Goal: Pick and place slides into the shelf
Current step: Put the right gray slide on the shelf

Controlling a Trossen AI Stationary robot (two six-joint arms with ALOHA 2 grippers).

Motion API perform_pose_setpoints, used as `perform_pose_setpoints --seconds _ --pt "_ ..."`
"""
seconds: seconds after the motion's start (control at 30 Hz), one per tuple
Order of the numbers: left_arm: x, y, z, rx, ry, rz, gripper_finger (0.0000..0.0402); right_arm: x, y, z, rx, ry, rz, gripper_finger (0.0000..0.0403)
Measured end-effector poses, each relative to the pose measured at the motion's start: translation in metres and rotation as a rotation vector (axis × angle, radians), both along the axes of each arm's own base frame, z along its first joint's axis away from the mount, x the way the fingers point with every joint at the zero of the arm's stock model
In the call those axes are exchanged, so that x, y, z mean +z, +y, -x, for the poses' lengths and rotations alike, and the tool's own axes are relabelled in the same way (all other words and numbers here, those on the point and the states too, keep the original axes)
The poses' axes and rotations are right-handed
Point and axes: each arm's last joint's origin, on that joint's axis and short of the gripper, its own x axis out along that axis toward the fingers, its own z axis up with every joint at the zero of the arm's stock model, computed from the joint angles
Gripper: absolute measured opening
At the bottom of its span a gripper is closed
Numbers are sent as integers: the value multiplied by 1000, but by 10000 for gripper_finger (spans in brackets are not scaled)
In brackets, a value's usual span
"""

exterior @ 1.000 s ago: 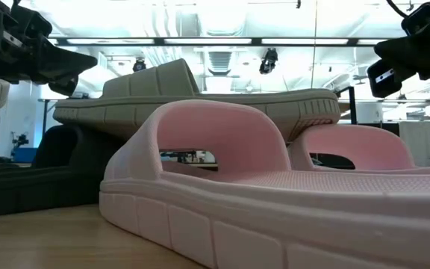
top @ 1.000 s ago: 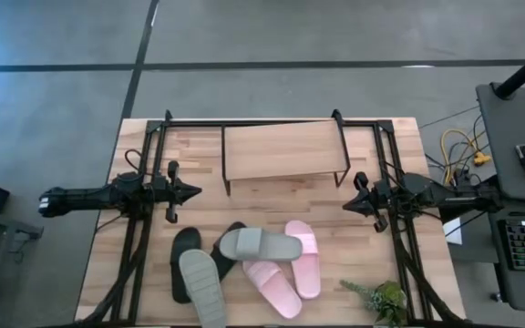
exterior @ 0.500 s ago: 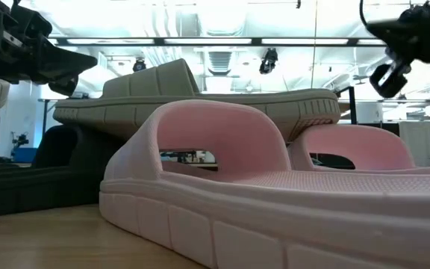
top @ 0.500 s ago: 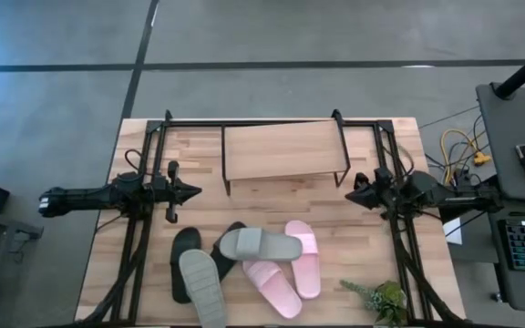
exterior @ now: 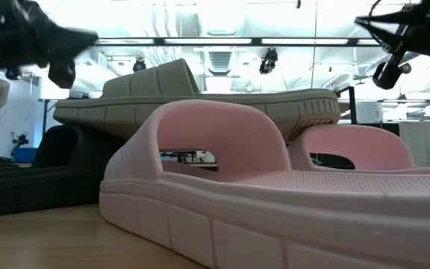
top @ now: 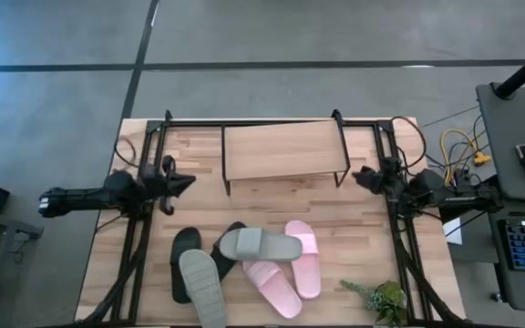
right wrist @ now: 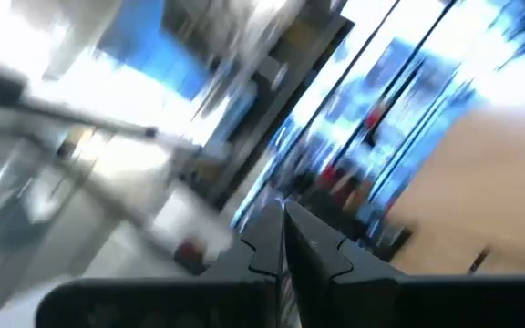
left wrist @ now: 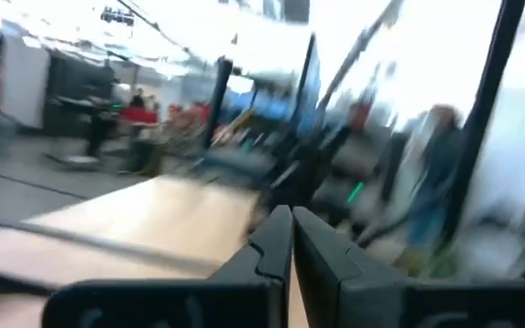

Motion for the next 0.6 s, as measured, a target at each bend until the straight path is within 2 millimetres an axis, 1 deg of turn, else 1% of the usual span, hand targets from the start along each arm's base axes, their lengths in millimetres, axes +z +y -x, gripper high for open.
perform_pose_setpoints --seconds 0.1,0.17,0.2,0.3,0.4,0.5,0.6 --pt "13 0 5 -58 -175 160 0 4 -5 2 -152 -53 -85 9" --pt "20 0 8 -78 -258 188 0 5 -5 2 -152 -76 -142 9" --pt "23 0 9 -81 -289 182 0 5 -5 0 -114 -80 -160 9" --pt "30 -1 14 -89 -381 174 0 2 0 -9 74 -54 -219 9" --pt "34 0 17 -87 -429 173 0 0 4 -20 141 -17 -311 9" --pt "31 -1 15 -99 -394 170 0 15 10 -38 177 61 -337 9" --pt "27 -2 12 -120 -343 162 0 42 23 -66 231 131 -313 9"
